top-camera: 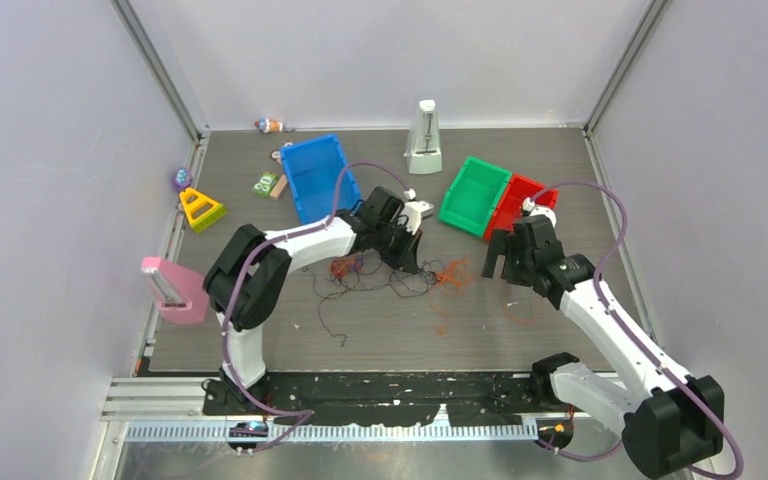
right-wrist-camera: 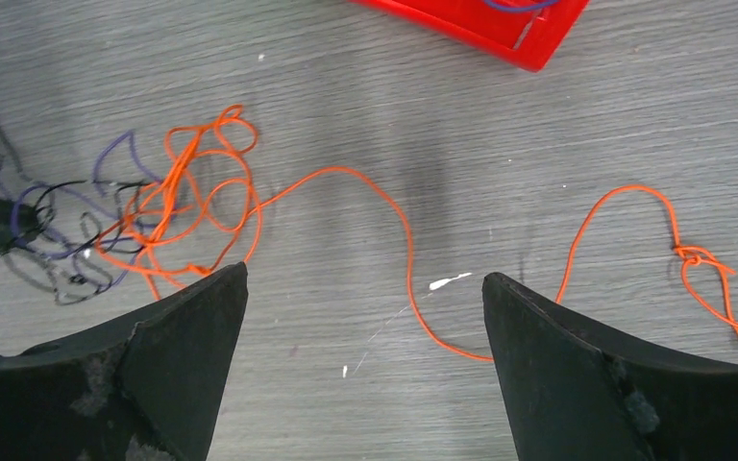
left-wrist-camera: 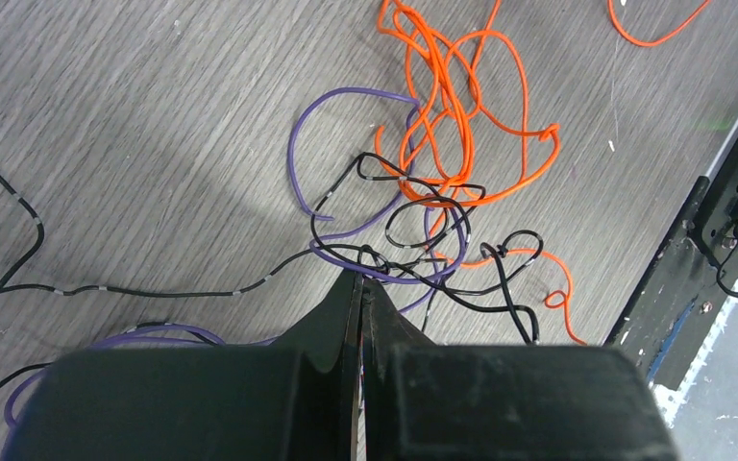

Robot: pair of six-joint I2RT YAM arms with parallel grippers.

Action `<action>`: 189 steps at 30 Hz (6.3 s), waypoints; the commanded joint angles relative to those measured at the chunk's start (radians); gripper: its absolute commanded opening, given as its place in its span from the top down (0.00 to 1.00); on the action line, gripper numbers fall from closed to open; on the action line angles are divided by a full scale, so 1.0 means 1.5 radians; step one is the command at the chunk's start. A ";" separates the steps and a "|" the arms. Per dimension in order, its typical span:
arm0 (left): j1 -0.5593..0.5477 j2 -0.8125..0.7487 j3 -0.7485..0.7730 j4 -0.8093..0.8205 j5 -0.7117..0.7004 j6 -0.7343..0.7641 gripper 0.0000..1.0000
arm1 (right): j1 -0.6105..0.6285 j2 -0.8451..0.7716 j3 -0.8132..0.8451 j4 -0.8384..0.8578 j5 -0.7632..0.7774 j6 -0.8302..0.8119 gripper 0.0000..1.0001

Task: Untangle the cables
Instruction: Untie the cable, then place the cable in the bin.

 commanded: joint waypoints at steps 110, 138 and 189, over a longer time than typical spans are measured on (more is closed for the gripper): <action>0.095 -0.179 -0.157 0.368 -0.088 -0.162 1.00 | -0.026 -0.038 0.620 -0.164 0.101 -0.082 0.95; 0.136 -0.436 -0.401 0.413 -0.194 -0.106 0.85 | -0.036 0.252 0.763 0.029 -0.043 -0.066 0.95; 0.136 -0.476 -0.430 0.426 -0.222 -0.083 0.87 | -0.192 0.455 0.594 0.143 -0.123 -0.085 0.95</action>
